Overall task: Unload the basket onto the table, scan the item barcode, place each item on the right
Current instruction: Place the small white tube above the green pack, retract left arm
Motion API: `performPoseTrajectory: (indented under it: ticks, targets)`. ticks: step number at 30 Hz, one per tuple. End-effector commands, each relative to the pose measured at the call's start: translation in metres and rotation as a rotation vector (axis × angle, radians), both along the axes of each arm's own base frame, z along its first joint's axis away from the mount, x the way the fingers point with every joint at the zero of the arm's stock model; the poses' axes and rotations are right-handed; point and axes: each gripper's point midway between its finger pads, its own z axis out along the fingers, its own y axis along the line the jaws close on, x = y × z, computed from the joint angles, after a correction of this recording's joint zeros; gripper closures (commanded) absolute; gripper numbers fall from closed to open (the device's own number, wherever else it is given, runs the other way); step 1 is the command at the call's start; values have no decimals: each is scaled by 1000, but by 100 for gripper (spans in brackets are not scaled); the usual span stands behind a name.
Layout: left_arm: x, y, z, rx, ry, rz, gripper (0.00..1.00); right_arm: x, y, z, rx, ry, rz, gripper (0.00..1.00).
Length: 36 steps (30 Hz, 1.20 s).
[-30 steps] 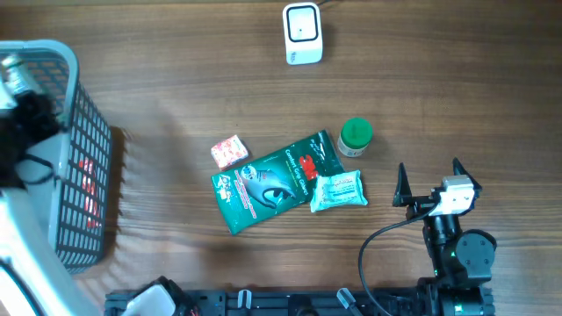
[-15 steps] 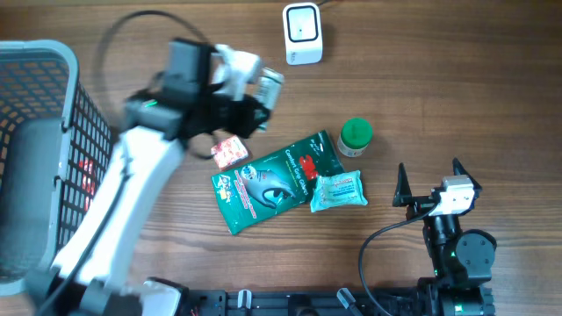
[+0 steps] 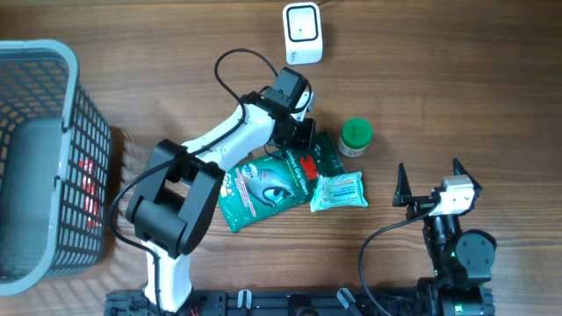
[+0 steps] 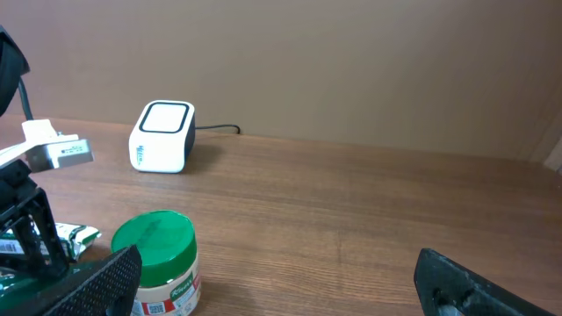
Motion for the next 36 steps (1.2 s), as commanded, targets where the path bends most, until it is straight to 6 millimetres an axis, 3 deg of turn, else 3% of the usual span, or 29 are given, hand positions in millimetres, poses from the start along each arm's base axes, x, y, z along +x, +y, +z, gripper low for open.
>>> performPoseTrajectory:
  ticks: [1, 2, 4, 5, 8, 9, 11, 12, 13, 15, 17, 19, 21, 23, 26, 31, 35, 36]
  targets:
    - [10, 2, 26, -17, -57, 35, 60, 0, 2, 2, -9, -9, 10, 0]
    - [15, 6, 37, -13, -87, 49, 55, 0, 2, 2, -9, -9, 10, 0]
    - [34, 31, 75, 40, -191, 122, 33, 0, 2, 2, -9, -9, 10, 0]
    - [45, 53, 101, 87, -257, 183, 0, 0, 2, 2, -9, -9, 10, 0]
    - [68, 130, 192, 182, -467, 394, 0, 0, 2, 2, -9, -9, 10, 0]
    - [72, 167, 240, 176, -574, 500, 0, 0, 2, 2, -9, -9, 10, 0]
    - [63, 241, 317, 152, -756, 709, 0, 0, 2, 2, -9, -9, 10, 0]
    - [49, 283, 345, 126, -812, 848, 0, 0, 2, 2, -9, -9, 10, 0]
    - [36, 316, 360, 97, -830, 983, 0, 0, 2, 2, -9, -9, 10, 0]
    - [6, 372, 372, 62, -821, 1235, 0, 0, 2, 2, -9, -9, 10, 0]
    - [-34, 431, 365, 44, -756, 1535, 0, 0, 2, 2, -9, -9, 10, 0]
    - [-75, 481, 340, 34, -627, 1844, 0, 0, 2, 2, -8, -9, 10, 0]
    - [-107, 512, 305, 52, -457, 2061, 0, 0, 2, 2, -8, -9, 10, 0]
    - [-120, 529, 274, 84, -314, 2172, 0, 0, 2, 2, -8, -9, 10, 0]
    - [-114, 533, 233, 96, -123, 2193, 0, 0, 2, 2, -9, -9, 10, 0]
    - [-81, 515, 168, -122, 241, 2185, 0, 0, 2, 2, -8, -9, 10, 0]
    - [-72, 521, 137, -108, 335, 2192, 0, 0, 2, 2, -8, -9, 10, 0]
    - [-76, 527, 129, -20, 322, 2130, 0, 0, 2, 2, -9, -9, 10, 0]
